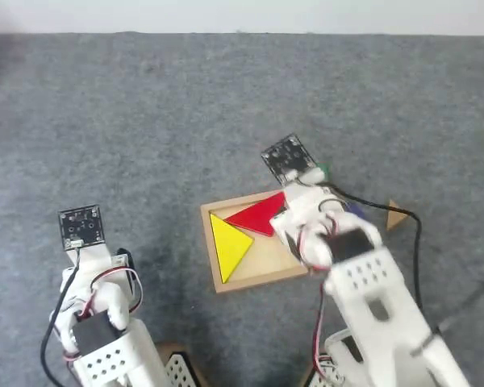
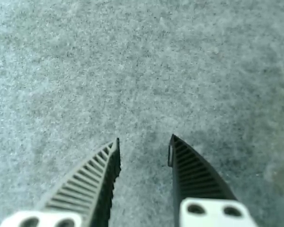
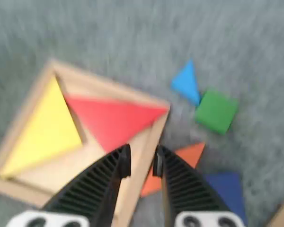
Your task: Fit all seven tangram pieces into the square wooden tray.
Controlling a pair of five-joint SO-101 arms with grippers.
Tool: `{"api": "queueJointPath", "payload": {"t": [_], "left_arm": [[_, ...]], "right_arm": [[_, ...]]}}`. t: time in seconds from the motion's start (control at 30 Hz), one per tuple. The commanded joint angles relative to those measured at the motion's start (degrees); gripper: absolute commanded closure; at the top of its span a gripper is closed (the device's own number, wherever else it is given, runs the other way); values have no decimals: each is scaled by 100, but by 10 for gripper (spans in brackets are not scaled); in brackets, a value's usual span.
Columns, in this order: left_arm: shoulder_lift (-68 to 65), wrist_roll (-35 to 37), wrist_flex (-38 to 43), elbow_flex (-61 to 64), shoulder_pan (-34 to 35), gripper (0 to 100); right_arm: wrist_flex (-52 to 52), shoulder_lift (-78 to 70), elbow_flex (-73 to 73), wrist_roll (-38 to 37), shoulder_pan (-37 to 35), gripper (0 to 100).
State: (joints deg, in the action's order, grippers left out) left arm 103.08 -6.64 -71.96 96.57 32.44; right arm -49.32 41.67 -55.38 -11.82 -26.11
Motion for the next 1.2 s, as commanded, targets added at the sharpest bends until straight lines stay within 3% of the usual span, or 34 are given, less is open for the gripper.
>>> {"api": "queueJointPath", "payload": {"t": [0.0, 0.33, 0.8, 1.03, 1.17], "left_arm": [[105, 53, -26, -22, 9, 833], [105, 53, -26, -22, 9, 833], [105, 53, -26, -22, 9, 833], [105, 53, -26, -22, 9, 833], [105, 53, -26, -22, 9, 833]], "right_arm": [[374, -1543, 809, -229, 136, 898], [409, -3837, 2004, -202, 119, 901], [391, -3987, 2004, 26, -963, 901], [-549, -2756, 2514, -9, 48, 897], [-1780, -1675, 2884, -185, 382, 897]]}}
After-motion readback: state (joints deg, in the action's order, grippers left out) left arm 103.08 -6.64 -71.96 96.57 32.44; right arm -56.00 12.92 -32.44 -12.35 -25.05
